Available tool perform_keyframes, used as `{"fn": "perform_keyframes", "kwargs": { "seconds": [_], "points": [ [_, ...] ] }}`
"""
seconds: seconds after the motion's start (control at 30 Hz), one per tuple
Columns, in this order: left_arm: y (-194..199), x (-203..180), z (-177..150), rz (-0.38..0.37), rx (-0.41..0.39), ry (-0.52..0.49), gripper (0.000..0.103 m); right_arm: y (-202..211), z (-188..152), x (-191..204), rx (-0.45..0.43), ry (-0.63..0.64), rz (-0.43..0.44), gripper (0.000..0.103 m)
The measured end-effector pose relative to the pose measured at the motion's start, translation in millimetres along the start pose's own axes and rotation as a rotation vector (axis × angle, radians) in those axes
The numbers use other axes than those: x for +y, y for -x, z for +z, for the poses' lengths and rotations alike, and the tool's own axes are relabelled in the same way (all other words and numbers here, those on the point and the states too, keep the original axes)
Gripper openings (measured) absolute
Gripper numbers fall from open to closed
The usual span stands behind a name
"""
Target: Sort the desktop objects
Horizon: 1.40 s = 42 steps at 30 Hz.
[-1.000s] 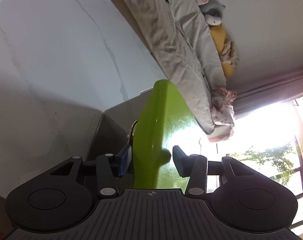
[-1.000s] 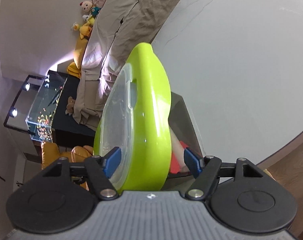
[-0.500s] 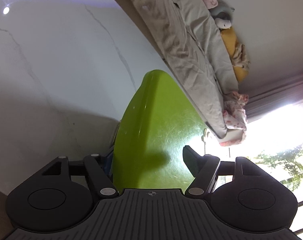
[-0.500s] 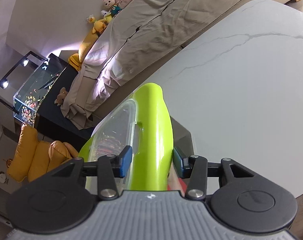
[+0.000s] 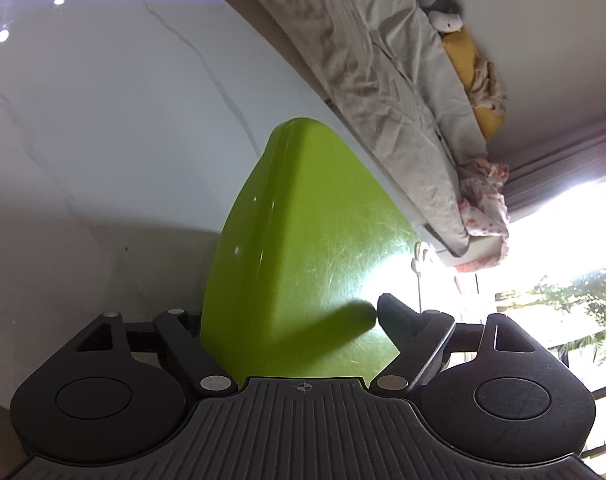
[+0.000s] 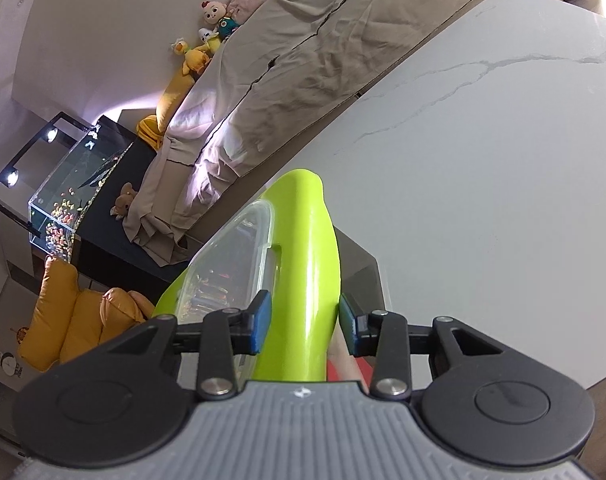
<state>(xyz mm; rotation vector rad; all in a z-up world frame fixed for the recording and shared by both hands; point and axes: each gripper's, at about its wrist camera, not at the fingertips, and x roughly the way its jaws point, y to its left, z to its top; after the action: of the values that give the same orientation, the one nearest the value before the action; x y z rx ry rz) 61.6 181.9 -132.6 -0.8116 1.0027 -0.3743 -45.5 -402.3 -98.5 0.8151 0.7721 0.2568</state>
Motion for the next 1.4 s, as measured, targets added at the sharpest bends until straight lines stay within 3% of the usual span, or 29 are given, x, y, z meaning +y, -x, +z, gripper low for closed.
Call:
{"fn": "perform_keyframes", "kwargs": {
  "seconds": [0.2,0.57,0.7,1.0,1.07,1.13,1.23,1.4],
  "points": [
    [-23,-20,11,0.042,-0.002,-0.041,0.093,-11,18,-3,-0.034,-0.005,-0.013,0.041],
    [-71,-47,54,0.047,0.064,-0.079,0.094,-23,50,-19,-0.084,-0.049,-0.027,0.04],
    [-56,-42,45,0.063,0.073,-0.085,0.093,-23,50,-19,-0.08,-0.041,-0.03,0.04],
    [0,-42,27,0.124,0.014,-0.104,0.093,-15,45,-23,-0.073,-0.017,0.004,0.042],
    [-5,-51,30,0.136,0.013,-0.132,0.092,-16,44,-21,-0.068,-0.004,0.002,0.039],
    [-13,-62,33,0.152,0.018,-0.164,0.082,-17,45,-20,-0.066,-0.005,-0.002,0.038],
    [-29,-83,37,0.239,0.013,-0.216,0.084,-21,51,-16,-0.066,-0.014,-0.026,0.037],
    [-40,-95,34,0.251,0.006,-0.267,0.085,-19,57,-19,-0.085,-0.014,-0.038,0.037]
  ]
}}
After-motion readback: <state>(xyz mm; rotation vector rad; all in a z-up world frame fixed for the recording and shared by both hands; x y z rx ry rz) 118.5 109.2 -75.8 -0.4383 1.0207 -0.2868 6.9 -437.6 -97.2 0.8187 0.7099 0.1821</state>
